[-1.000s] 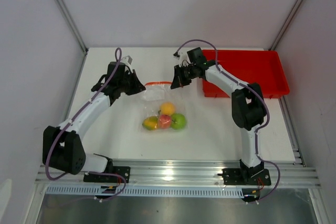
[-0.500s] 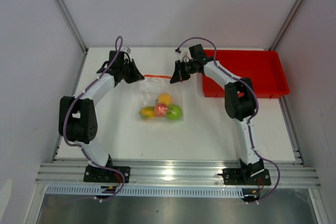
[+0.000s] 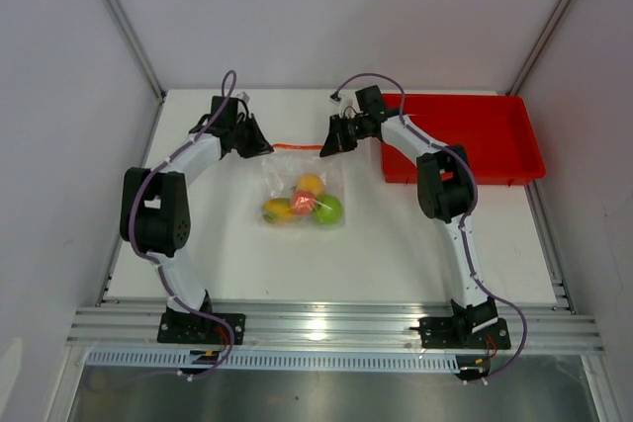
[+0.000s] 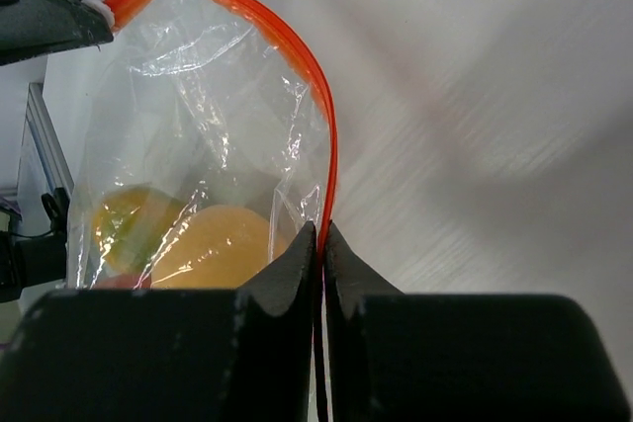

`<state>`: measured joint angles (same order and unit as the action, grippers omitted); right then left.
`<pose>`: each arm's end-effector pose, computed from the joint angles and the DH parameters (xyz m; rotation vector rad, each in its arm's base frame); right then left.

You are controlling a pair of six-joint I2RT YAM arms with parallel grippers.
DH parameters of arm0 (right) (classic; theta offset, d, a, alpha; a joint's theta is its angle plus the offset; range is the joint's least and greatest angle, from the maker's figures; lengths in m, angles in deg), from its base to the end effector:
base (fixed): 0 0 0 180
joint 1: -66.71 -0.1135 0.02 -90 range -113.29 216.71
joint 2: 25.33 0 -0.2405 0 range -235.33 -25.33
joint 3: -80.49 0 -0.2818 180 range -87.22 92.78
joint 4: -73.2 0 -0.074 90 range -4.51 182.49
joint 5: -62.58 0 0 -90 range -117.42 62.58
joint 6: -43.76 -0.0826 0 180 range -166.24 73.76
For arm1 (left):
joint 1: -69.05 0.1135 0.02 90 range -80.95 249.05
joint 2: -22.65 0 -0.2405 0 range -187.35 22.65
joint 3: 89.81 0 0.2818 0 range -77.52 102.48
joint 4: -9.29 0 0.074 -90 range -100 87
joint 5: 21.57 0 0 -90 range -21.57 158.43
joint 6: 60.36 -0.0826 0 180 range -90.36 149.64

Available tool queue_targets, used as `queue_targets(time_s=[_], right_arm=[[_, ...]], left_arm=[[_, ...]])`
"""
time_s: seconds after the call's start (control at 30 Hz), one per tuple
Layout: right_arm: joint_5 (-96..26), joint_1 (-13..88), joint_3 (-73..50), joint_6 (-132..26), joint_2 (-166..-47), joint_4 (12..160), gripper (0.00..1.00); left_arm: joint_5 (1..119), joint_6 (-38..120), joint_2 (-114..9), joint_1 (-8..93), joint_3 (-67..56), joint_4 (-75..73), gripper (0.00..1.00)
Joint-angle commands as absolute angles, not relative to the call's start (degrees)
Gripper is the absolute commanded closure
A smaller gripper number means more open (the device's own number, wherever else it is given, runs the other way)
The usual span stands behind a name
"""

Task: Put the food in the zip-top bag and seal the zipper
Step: Place the zipper food storage bag at the center of the board.

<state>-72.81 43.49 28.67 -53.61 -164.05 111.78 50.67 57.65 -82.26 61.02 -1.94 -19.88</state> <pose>0.4953 0.2765 0.1208 -0.7005 2.3224 1.2025 0.4490 -0.0888 0.1531 -0.2708 2.4158 -0.6621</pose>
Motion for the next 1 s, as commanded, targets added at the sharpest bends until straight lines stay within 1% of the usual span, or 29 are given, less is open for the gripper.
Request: queue_targets(time_s=[0.0,0.03,0.07,0.1,0.17,0.2,0.23,0.27,0.3,0.33,0.37,0.43,0.47,0.53,0.57,0.67,0.73,0.77,0.93,0.97], right_arm=[[-73.30,43.51,32.40,-53.53,-165.60,112.30,0.90],[-72.87,43.51,32.31,-53.70,-165.78,112.21,0.88],[-72.60,43.51,32.40,-53.71,-165.87,112.13,0.84],[-72.25,43.51,32.40,-53.53,-166.22,112.39,0.82],[-71.81,43.51,32.49,-53.44,-166.40,112.56,0.77],[-71.63,43.51,32.57,-53.27,-166.40,112.56,0.74],[-71.46,43.51,32.57,-53.18,-166.40,112.65,0.70],[-70.85,43.51,32.66,-53.09,-166.40,112.74,0.62],[-70.49,43.51,32.75,-52.92,-166.40,112.83,0.59],[-70.23,43.51,32.75,-52.74,-166.31,112.83,0.55],[-69.53,43.60,32.84,-52.48,-166.14,113.09,0.48],[-68.47,43.60,33.01,-52.13,-165.78,113.27,0.43],[-68.03,43.60,33.10,-51.86,-165.70,113.35,0.37],[-66.80,43.69,34.06,-51.60,-165.61,114.23,0.32],[-66.36,43.77,34.68,-51.16,-165.69,114.76,0.25],[-64.52,43.86,35.82,-50.63,-165.61,116.16,0.15],[-63.37,43.86,35.82,-50.19,-165.08,116.26,0.13],[-63.02,43.86,35.82,-50.19,-164.91,116.34,0.09],[-59.52,43.95,35.91,-49.66,-163.77,117.39,0.07],[-58.55,43.86,35.83,-49.58,-163.41,117.57,0.07]], left_arm=[[51.82,57.94,-84.40,61.84,1.58,-19.69,0.88],[51.90,58.03,-84.93,61.84,1.85,-20.13,0.83],[51.99,58.03,-85.28,61.84,2.02,-20.48,0.80],[51.82,58.20,-85.81,61.84,2.20,-20.23,0.73],[51.64,58.38,-85.99,61.84,1.50,-19.79,0.65],[51.64,58.47,-85.99,61.84,1.41,-19.09,0.57],[51.64,58.56,-85.99,61.84,1.15,-18.91,0.53],[51.82,58.56,-85.81,61.84,0.89,-18.91,0.47],[51.99,58.56,-85.81,61.93,0.80,-18.82,0.45],[52.25,58.47,-85.55,61.84,0.80,-18.99,0.43],[52.52,58.30,-85.46,61.93,0.80,-19.25,0.41],[53.66,58.03,-85.02,62.19,1.06,-20.31,0.38],[54.01,58.03,-84.24,62.37,0.88,-20.23,0.37],[55.33,58.20,-83.18,62.89,0.10,-20.05,0.35],[55.86,58.21,-82.39,63.07,-0.17,-20.14,0.33],[58.23,58.21,-81.42,63.69,-0.44,-20.14,0.32],[61.37,58.03,-80.10,63.78,-1.22,-19.35,0.32],[62.44,57.86,-79.84,63.78,-1.92,-18.56,0.31],[67.27,56.45,-80.54,63.86,0.79,-19.60,0.26],[68.07,56.36,-80.54,63.86,2.19,-20.04,0.20]])
